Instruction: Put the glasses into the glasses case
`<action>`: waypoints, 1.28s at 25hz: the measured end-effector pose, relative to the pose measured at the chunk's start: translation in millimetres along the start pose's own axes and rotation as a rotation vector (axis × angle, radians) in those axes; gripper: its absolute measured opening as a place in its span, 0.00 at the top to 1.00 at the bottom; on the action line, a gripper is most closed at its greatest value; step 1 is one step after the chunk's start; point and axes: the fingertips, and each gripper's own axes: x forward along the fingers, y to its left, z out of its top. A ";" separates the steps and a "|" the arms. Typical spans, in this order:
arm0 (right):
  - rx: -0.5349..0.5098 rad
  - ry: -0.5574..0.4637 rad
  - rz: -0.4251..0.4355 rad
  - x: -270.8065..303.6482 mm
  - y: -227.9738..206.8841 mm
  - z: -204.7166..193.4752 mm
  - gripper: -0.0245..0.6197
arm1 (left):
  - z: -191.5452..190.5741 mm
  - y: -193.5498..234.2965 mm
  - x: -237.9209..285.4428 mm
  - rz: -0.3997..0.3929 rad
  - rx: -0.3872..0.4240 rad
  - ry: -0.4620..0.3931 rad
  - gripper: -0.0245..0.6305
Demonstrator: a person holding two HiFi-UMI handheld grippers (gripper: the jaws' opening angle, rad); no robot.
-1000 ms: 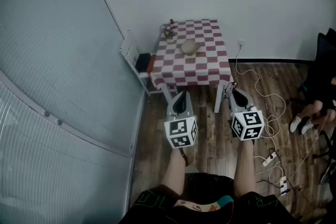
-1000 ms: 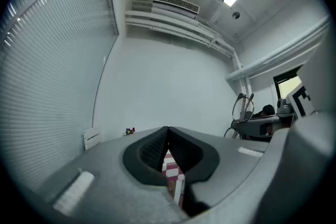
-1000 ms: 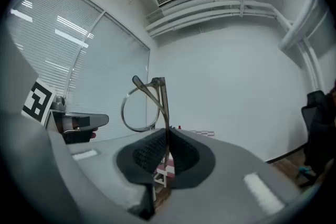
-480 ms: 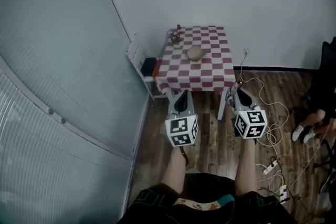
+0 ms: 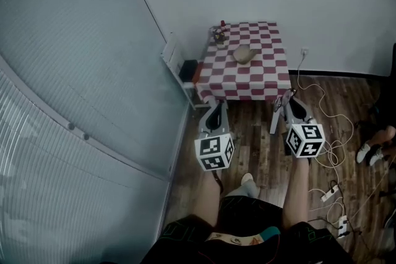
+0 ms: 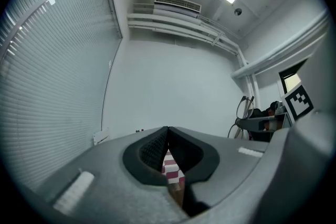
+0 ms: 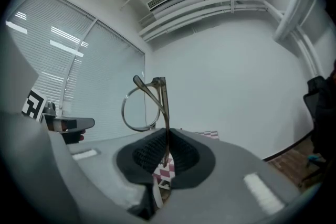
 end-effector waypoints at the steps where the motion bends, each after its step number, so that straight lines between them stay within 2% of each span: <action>1: 0.001 0.006 0.000 -0.2 -0.5 -3.0 0.94 | -4.3 0.2 0.0 0.003 -0.003 0.008 0.95; 12: 0.031 0.041 -0.032 16.0 -29.7 -27.5 0.94 | -28.5 -25.7 40.9 -0.071 0.003 0.040 0.95; 21: 0.086 0.121 -0.020 57.5 -39.6 -73.6 0.94 | -75.2 1.5 76.9 -0.026 -0.013 0.150 0.95; 32: 0.147 0.202 -0.065 116.3 -79.0 -116.9 0.94 | -114.6 2.0 156.0 -0.071 -0.054 0.229 0.95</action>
